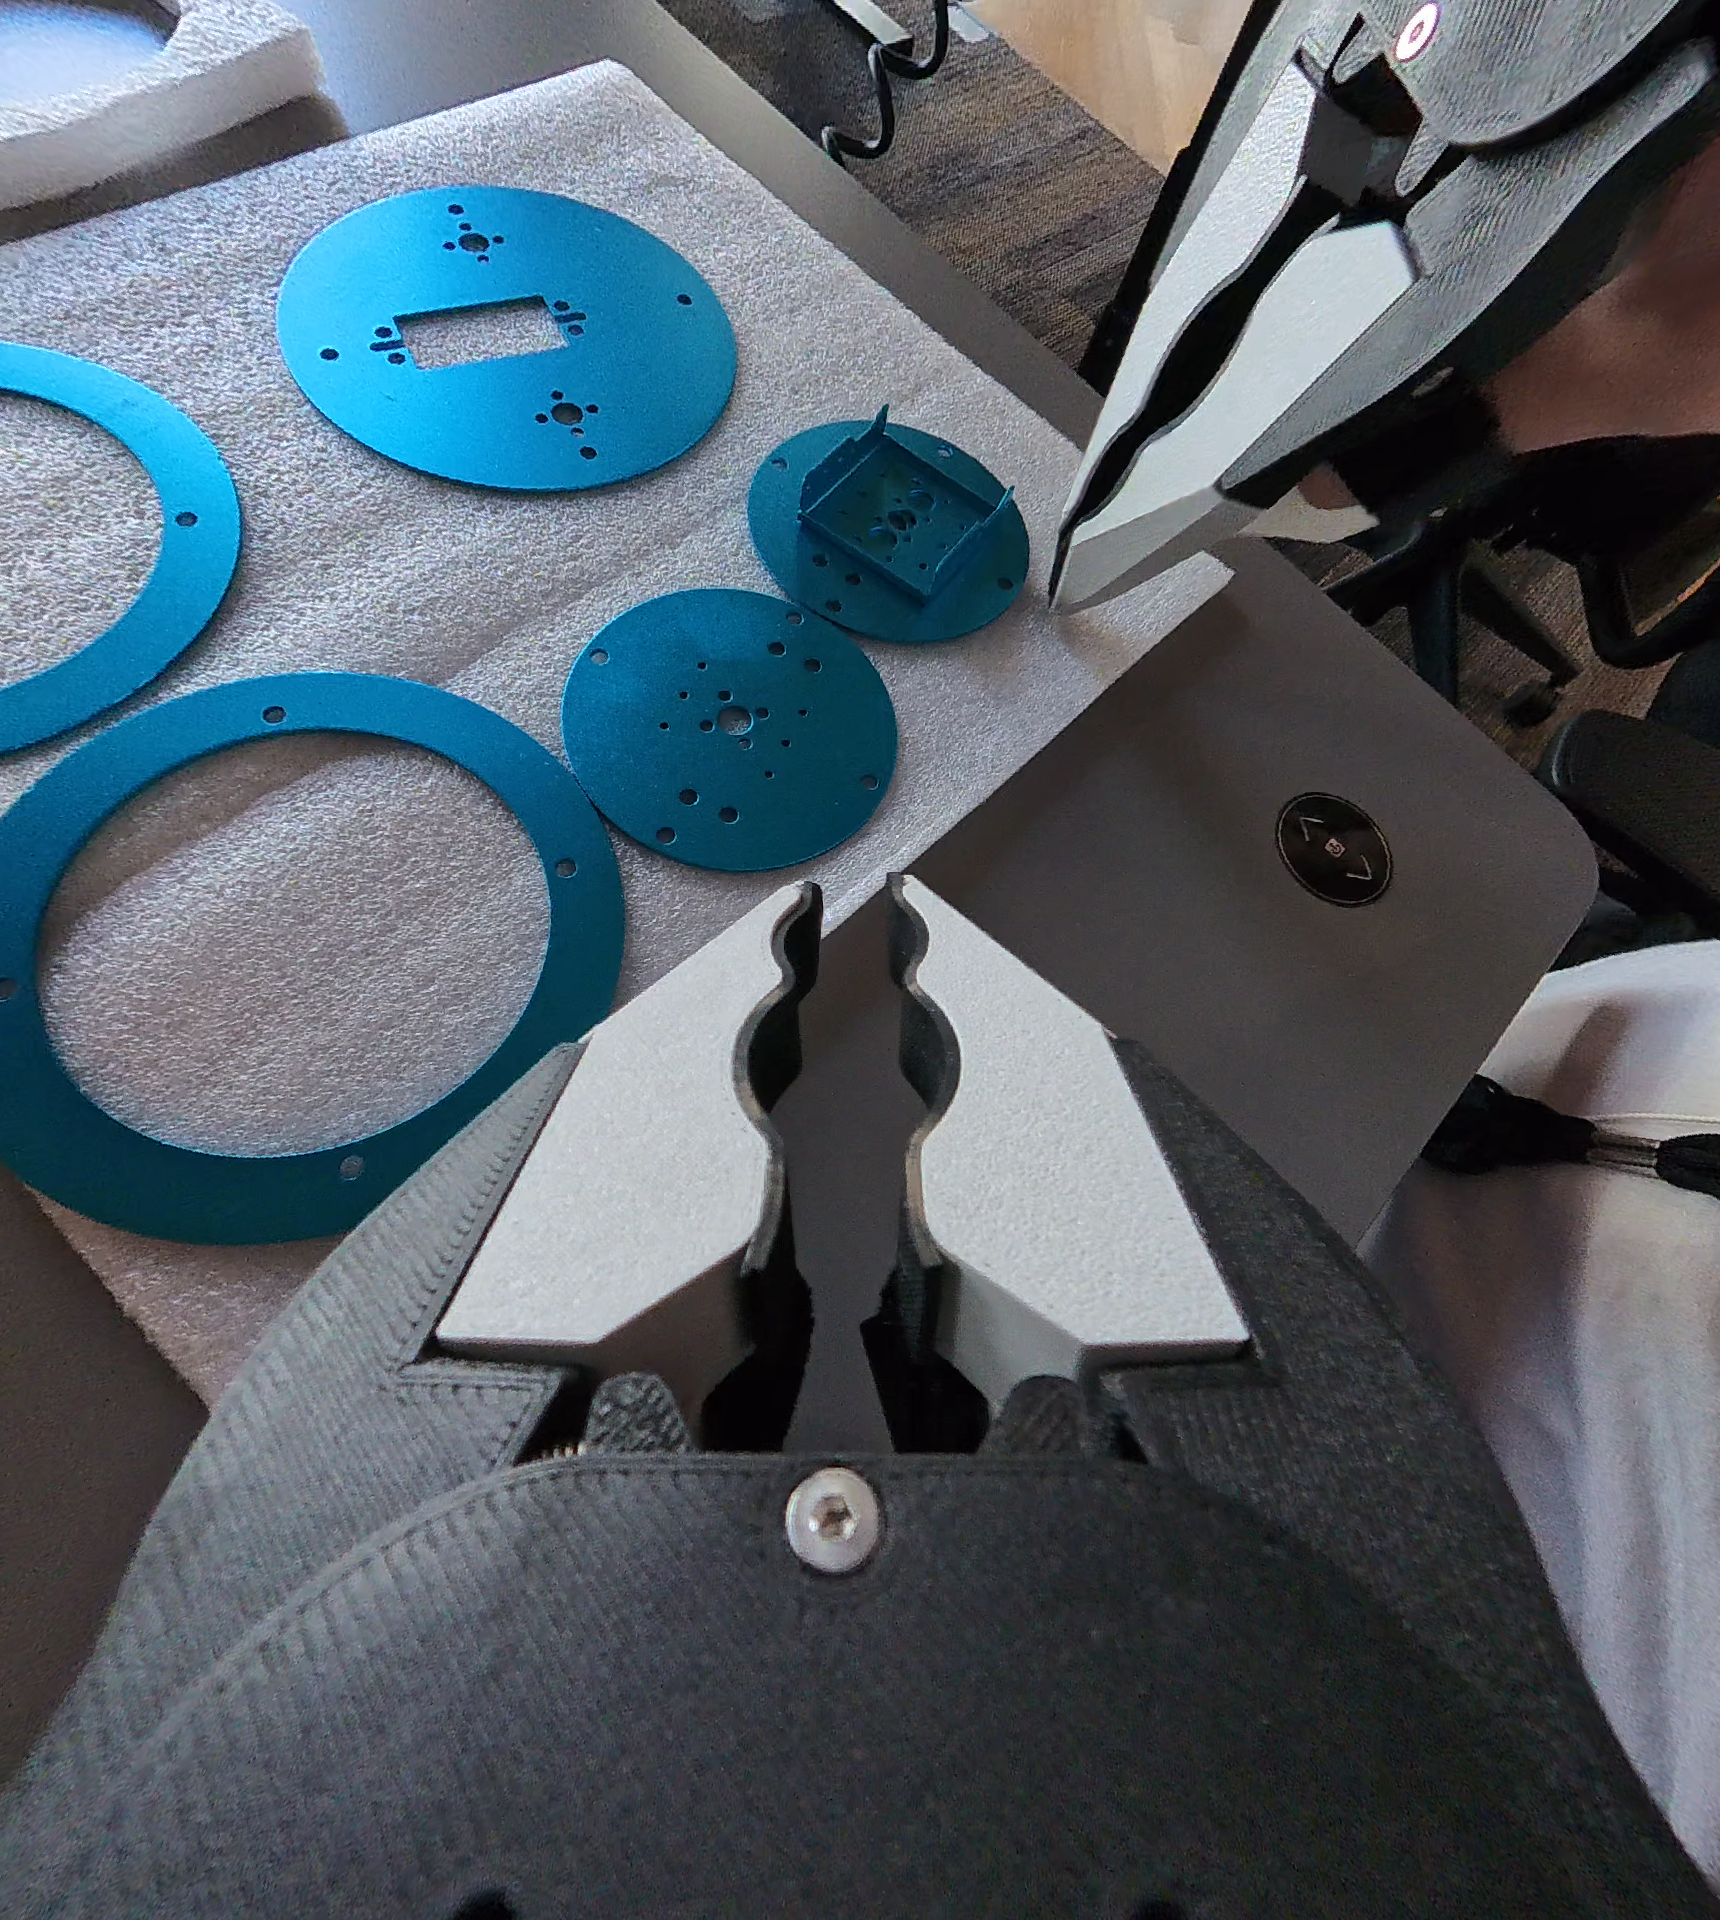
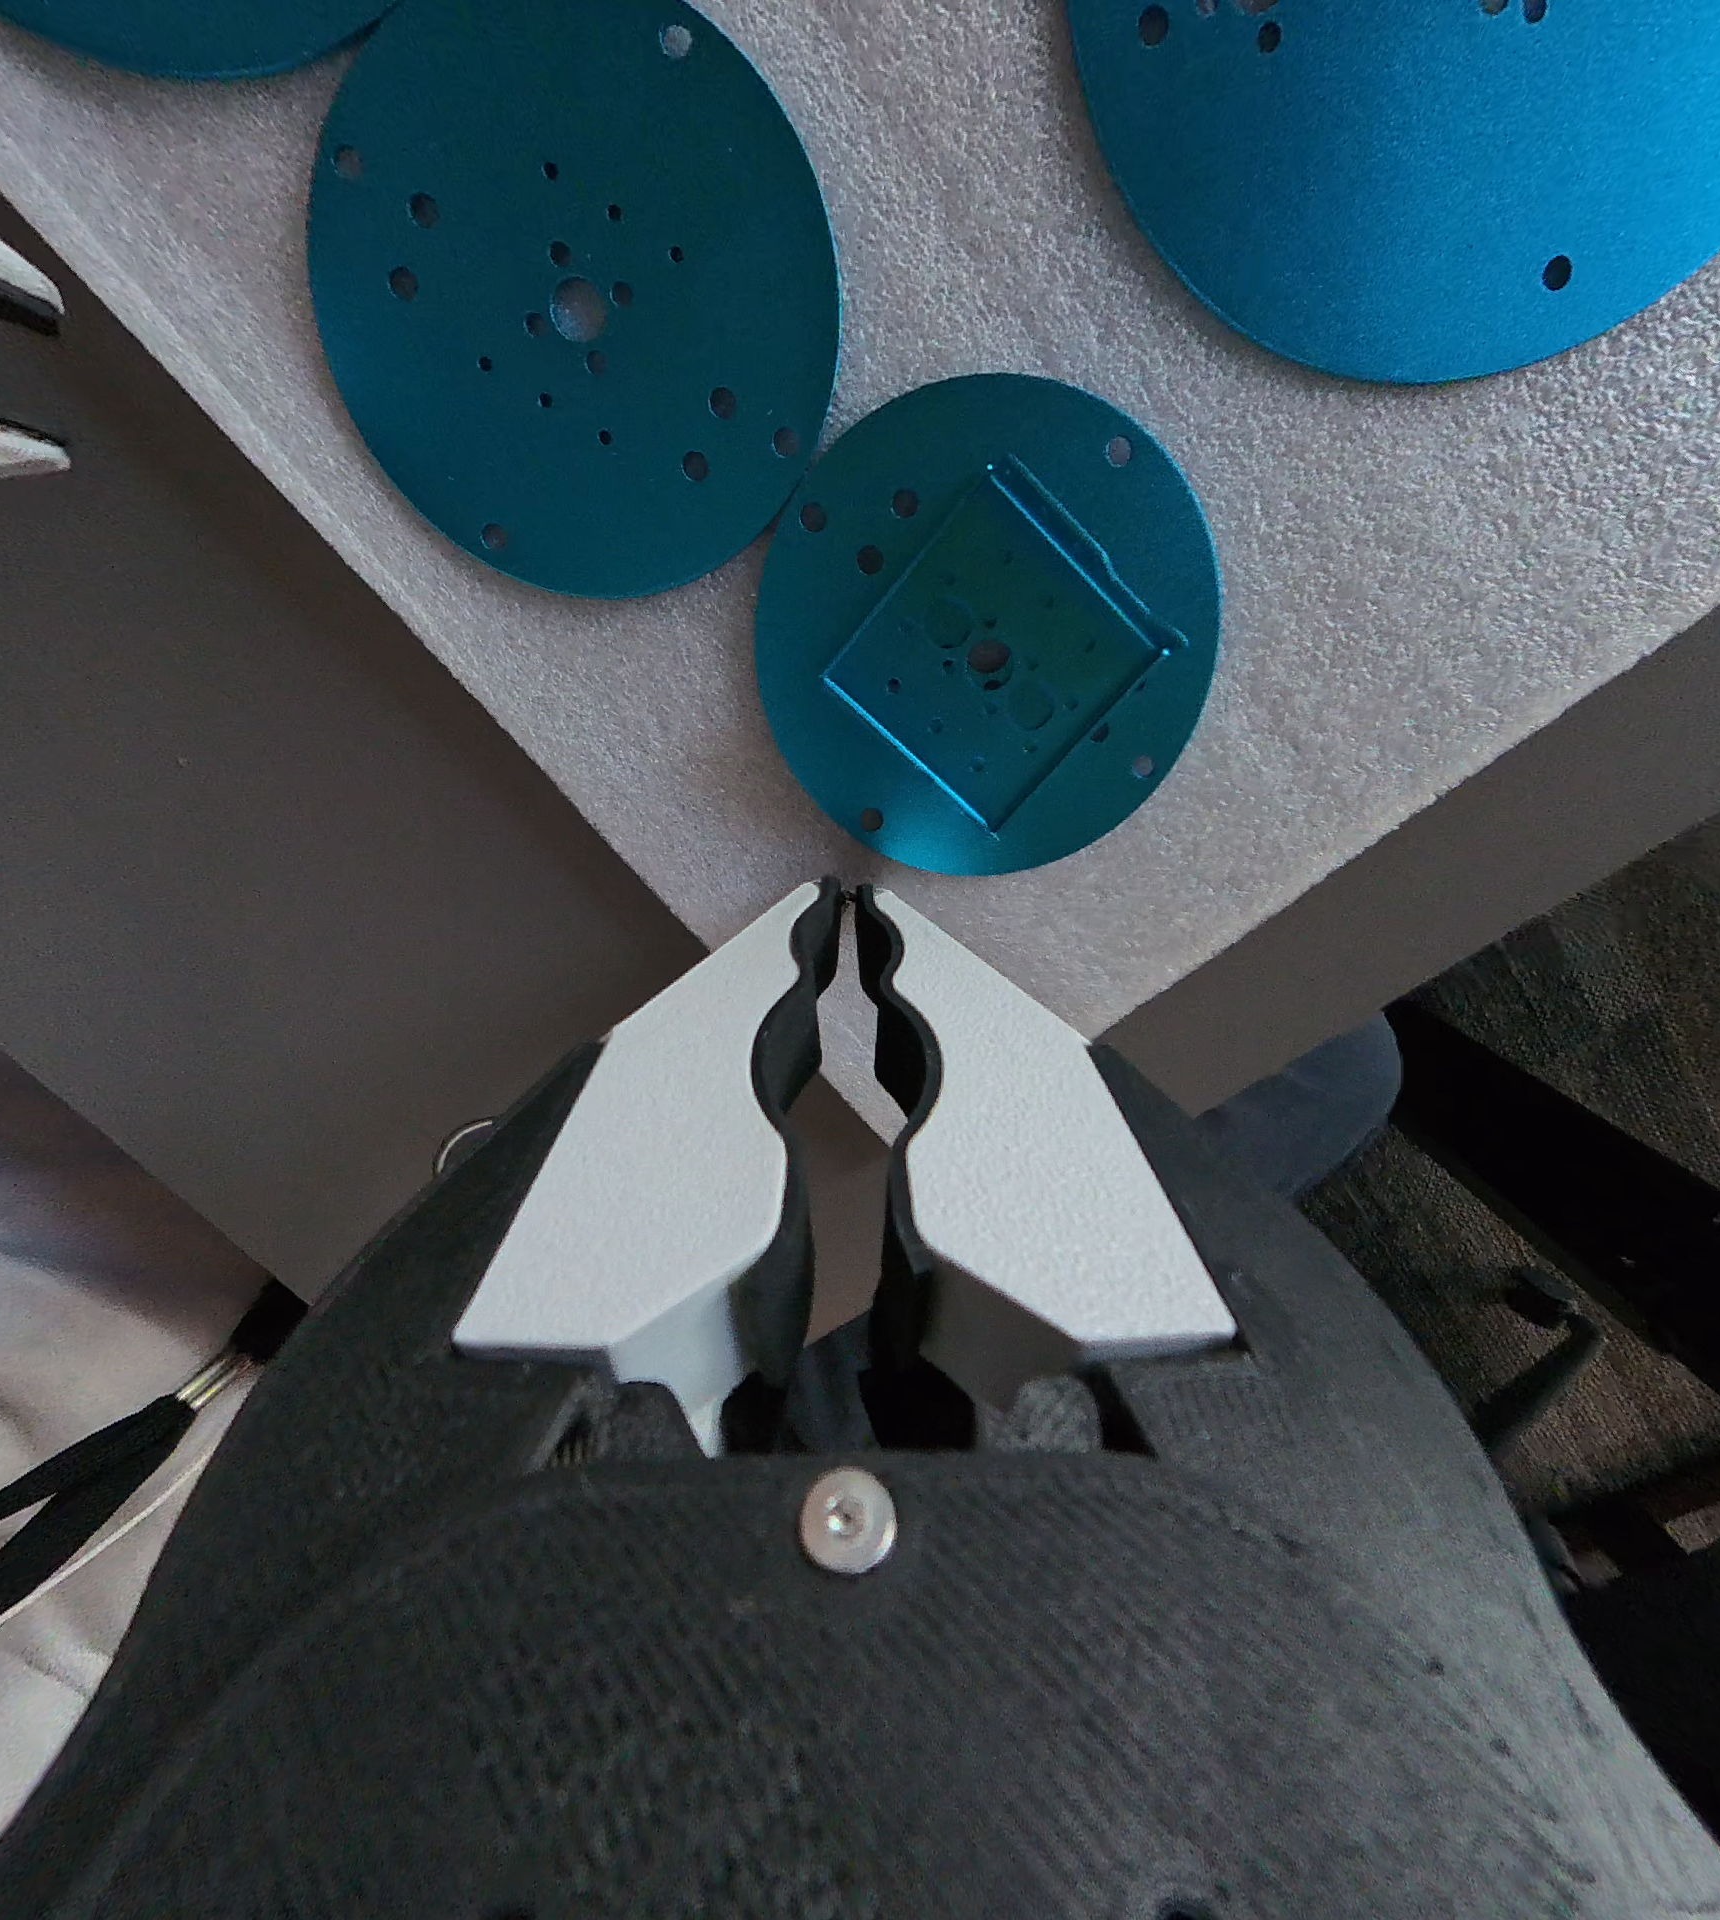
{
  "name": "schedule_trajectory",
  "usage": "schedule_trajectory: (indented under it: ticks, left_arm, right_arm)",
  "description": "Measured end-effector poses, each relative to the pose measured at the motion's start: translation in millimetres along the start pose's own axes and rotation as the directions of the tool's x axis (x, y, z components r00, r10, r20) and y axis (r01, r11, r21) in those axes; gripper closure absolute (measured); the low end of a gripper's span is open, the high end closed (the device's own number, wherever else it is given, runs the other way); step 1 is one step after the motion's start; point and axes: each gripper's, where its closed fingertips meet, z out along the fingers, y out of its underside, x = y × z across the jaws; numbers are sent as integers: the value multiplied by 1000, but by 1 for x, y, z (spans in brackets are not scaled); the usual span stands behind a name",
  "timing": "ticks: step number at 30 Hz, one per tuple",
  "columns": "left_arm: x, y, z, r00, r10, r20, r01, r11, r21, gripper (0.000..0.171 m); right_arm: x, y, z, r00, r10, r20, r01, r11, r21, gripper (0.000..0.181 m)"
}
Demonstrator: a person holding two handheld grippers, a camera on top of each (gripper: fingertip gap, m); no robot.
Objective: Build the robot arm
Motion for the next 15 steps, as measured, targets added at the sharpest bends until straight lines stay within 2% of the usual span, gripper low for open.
schedule_trajectory:
  ticks: [3, 5, 7, 9, 12, 15]
  left_arm:
    - [5, -2, 2, 1000, 0, -19, 0, 1000, 12, 160]
    - [15, -5, 6, 999, 1, -53, 1, 1000, 30, 159]
    - [25, -14, 11, 997, 9, -74, -4, 998, 66, 153]
    - [40, -24, 16, 993, 19, -115, -7, 995, 100, 152]
    - [58, -48, 16, 992, 33, -125, -8, 981, 193, 152]
    - [65, -81, 9, 998, 56, -42, -37, 934, 354, 152]
  right_arm:
    - [-8, -6, -8, 990, 32, 136, -49, 992, 117, 179]
    - [-17, -16, -19, 957, 35, 289, -108, 965, 240, 179]
    - [-32, -29, -39, 864, -2, 504, -208, 909, 361, 180]
    - [-41, -40, -62, 728, -52, 683, -347, 832, 433, 180]
    - [-42, -47, -95, 569, -164, 806, -489, 720, 492, 180]
    - [-40, -48, -114, 486, -231, 843, -562, 656, 504, 181]
